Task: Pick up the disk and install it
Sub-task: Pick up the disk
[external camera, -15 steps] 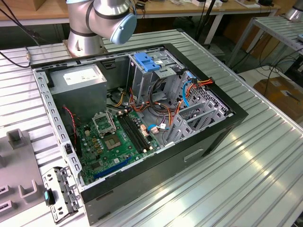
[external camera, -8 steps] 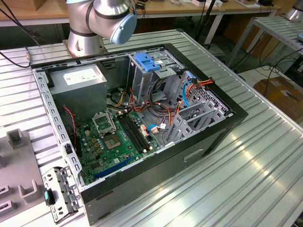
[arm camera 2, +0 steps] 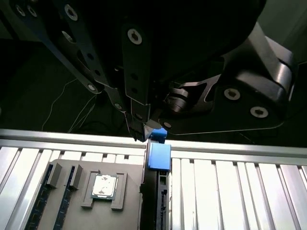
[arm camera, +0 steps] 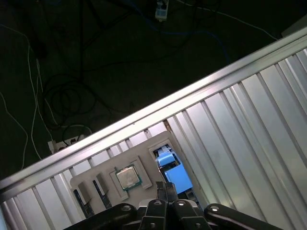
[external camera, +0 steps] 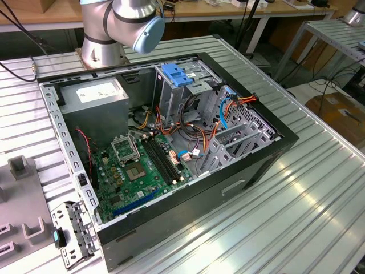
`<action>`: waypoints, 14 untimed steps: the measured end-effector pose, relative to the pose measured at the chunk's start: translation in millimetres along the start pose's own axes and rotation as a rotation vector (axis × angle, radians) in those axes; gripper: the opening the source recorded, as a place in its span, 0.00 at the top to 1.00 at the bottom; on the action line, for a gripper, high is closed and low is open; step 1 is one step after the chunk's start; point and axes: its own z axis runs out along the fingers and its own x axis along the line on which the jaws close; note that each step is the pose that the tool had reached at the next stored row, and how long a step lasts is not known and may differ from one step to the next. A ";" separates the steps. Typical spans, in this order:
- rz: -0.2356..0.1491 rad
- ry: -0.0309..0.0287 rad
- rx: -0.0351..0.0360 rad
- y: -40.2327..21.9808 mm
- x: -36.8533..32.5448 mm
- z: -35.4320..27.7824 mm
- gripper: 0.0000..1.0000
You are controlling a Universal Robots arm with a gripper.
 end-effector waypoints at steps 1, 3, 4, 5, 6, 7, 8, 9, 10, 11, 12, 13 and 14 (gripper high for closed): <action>0.000 0.0000 0.0000 0.0 0.0 0.0 0.89; -0.002 0.0000 0.0001 0.0 0.0 0.0 0.89; -0.007 0.0003 0.0002 0.0 0.0 0.0 0.89; -0.014 0.0005 0.0005 0.0 0.0 0.1 0.89; -0.025 0.0010 0.0009 0.0 0.0 0.1 0.89; -0.035 0.0015 0.0012 0.0 0.0 0.0 0.89; -0.058 0.0023 0.0019 0.0 0.0 0.1 0.89; -0.074 0.0031 0.0024 0.0 0.0 0.1 0.89; -0.094 0.0039 0.0031 0.0 0.0 0.1 0.89; -0.128 0.0038 0.0079 0.0 -0.1 0.1 0.89; -0.131 0.0012 0.0139 0.0 0.0 0.6 0.89; -0.131 -0.0011 0.0193 0.0 -0.1 1.0 0.89; -0.131 -0.0060 0.0307 0.0 -0.1 1.5 0.89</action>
